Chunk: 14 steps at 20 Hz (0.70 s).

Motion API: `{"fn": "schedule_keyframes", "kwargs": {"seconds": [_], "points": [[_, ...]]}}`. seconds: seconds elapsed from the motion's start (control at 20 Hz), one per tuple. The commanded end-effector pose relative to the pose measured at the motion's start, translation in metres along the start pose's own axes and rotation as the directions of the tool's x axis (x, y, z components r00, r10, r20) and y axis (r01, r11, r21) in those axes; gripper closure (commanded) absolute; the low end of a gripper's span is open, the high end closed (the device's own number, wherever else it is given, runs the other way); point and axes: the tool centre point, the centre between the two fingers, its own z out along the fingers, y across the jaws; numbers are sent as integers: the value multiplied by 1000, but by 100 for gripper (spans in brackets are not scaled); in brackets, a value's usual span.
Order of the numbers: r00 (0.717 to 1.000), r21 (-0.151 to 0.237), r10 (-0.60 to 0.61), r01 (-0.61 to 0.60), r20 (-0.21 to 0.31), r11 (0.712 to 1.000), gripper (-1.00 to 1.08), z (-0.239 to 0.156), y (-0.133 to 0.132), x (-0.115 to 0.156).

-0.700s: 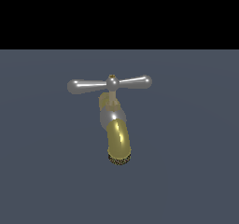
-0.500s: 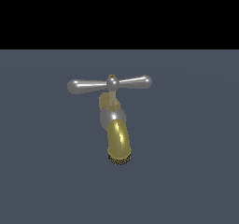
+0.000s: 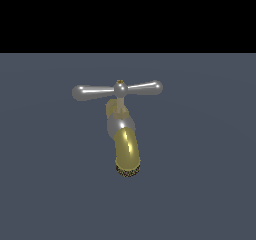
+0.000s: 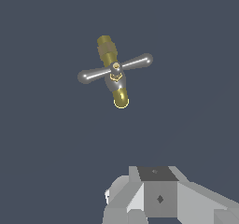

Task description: Turn on the faucet by rotating a designated handle.

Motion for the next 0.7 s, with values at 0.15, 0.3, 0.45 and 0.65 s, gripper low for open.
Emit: {"fn": "schedule_keyframes", "kwargs": {"seconds": [0.15, 0.3, 0.45, 0.65], "points": [[996, -1, 84, -84, 7, 997, 108, 20, -16, 5], [990, -3, 143, -143, 11, 990, 108, 35, -27, 9], [978, -4, 207, -207, 16, 978, 108, 51, -39, 14], [956, -7, 291, -291, 22, 957, 108, 72, -54, 23]]}}
